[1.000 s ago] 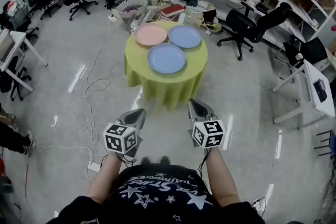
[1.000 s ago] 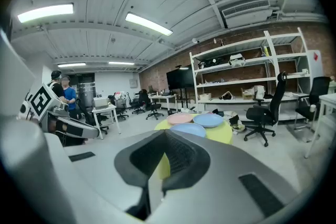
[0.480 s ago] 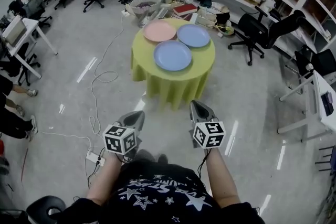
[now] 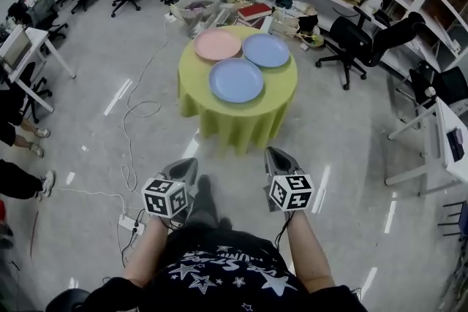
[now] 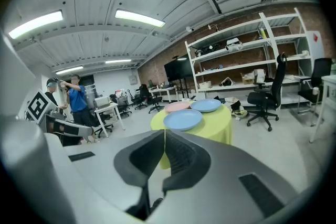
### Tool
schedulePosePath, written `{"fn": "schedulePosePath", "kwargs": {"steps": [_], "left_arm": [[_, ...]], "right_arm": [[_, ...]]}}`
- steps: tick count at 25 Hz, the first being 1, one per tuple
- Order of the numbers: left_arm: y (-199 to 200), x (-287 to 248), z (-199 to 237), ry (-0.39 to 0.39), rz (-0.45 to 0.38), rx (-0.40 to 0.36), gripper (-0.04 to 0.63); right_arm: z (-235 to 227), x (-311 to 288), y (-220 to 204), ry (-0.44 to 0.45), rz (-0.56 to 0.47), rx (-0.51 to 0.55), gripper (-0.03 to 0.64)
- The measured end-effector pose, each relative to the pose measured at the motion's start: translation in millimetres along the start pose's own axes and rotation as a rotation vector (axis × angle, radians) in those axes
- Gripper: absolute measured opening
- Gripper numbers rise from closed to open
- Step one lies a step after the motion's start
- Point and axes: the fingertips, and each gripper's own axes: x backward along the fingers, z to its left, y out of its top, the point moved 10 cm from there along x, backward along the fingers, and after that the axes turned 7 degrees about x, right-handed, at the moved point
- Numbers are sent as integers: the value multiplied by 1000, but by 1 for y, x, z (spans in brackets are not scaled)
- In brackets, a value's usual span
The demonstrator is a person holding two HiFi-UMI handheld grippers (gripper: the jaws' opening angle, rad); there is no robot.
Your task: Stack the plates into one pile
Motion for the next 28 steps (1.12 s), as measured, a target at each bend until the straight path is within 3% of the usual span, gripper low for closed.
{"fn": "schedulePosePath", "kwargs": {"steps": [8, 28], "left_arm": [[32, -43, 30, -17, 2, 6, 23], [114, -149, 128, -55, 98, 43, 23]], "right_arm": [[-25, -36, 0, -49, 50, -43, 15], [-66, -184, 28, -140, 148, -159, 15]]}}
